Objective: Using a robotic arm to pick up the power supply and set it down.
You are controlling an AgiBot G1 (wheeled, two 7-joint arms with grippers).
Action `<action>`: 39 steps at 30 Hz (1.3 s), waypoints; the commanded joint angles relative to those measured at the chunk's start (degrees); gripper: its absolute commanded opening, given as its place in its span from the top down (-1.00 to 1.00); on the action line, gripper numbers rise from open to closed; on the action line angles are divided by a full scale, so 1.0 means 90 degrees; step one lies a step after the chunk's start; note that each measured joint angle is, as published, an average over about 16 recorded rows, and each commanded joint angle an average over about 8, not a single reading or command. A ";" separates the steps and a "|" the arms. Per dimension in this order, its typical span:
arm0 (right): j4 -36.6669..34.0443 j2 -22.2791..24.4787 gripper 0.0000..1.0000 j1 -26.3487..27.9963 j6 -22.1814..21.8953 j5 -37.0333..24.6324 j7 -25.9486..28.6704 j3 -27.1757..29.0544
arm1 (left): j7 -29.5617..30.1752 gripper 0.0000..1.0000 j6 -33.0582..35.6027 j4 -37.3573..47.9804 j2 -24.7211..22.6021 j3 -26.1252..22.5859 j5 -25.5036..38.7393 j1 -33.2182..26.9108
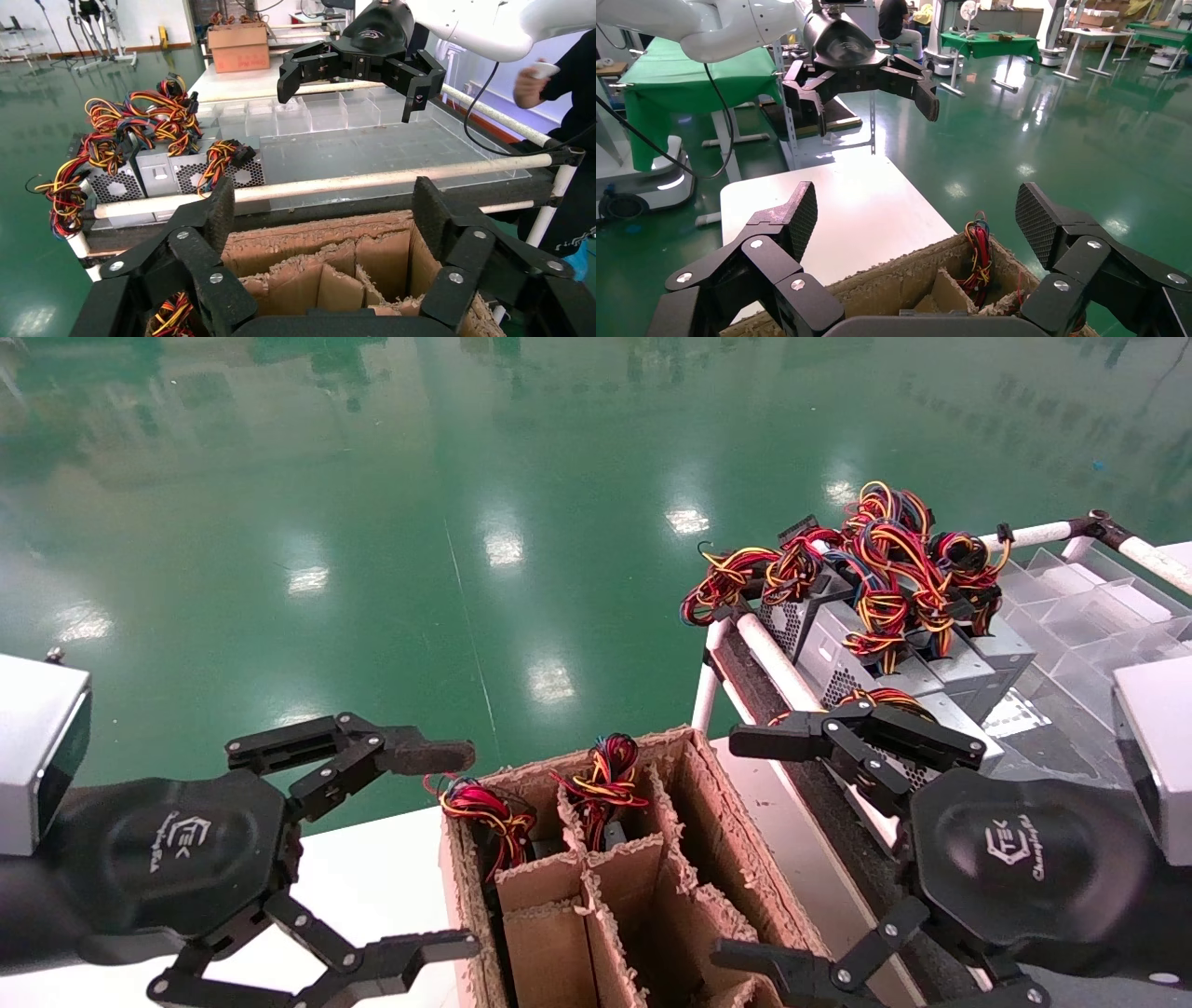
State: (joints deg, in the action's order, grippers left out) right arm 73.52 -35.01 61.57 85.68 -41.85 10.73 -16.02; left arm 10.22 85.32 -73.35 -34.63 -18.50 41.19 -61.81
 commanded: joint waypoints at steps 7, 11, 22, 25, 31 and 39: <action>0.0000 0.0000 -1.00 0.0000 0.0000 0.0000 0.0000 0.0000 | 0.0000 1.00 0.0000 0.0000 0.0000 0.0000 0.0000 0.0000; 0.0000 0.0000 -1.00 0.0000 0.0000 0.0000 0.0000 0.0000 | 0.0000 1.00 0.0000 0.0000 0.0000 0.0000 0.0000 0.0000; 0.0000 0.0000 -1.00 0.0000 0.0000 0.0000 0.0000 0.0000 | 0.0000 1.00 0.0000 0.0000 0.0000 0.0000 0.0000 0.0000; 0.0000 0.0000 -1.00 0.0000 0.0000 0.0000 0.0000 0.0000 | 0.0000 1.00 0.0000 0.0000 0.0000 0.0000 0.0000 0.0000; 0.0000 0.0000 -1.00 0.0000 0.0000 0.0000 0.0000 0.0000 | 0.0000 1.00 0.0000 0.0000 0.0000 0.0000 0.0000 0.0000; 0.0000 0.0000 -1.00 0.0000 0.0000 0.0000 0.0000 0.0000 | 0.0000 0.41 0.0000 0.0000 0.0000 0.0000 0.0000 0.0000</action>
State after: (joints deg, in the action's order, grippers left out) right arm 73.52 -35.01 61.57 85.68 -41.85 10.73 -16.02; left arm 10.22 85.32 -73.35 -34.63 -18.50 41.19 -61.81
